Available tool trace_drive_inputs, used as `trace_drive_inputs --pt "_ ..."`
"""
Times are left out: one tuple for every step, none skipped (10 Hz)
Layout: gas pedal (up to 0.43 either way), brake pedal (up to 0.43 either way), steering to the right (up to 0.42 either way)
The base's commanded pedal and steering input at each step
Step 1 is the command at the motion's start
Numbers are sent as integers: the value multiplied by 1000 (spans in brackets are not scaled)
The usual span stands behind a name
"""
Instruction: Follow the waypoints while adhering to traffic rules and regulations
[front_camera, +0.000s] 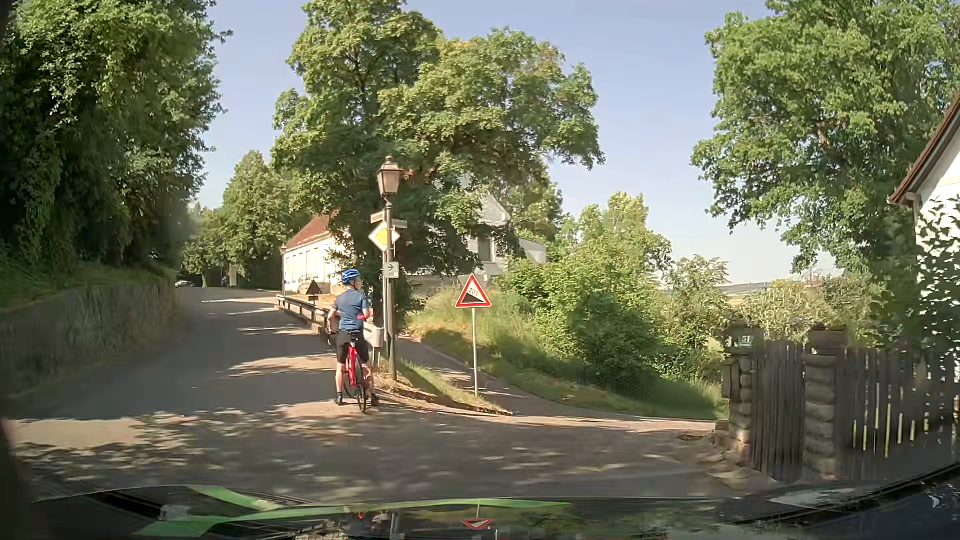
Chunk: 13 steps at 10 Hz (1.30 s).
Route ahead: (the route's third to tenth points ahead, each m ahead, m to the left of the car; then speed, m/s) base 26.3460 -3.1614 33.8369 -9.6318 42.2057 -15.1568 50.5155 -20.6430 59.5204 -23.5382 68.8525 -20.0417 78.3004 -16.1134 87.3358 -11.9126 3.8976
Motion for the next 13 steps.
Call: trace_drive_inputs --pt "0 0 15" --pt "0 0 15" --pt "0 0 16" --pt "0 0 16" --pt "0 0 17" --pt "0 0 18" --pt "0 0 23" --pt "0 0 39" --pt "0 0 53" --pt "0 0 68" --pt "0 0 77" --pt "0 0 83" --pt "0 0 93"
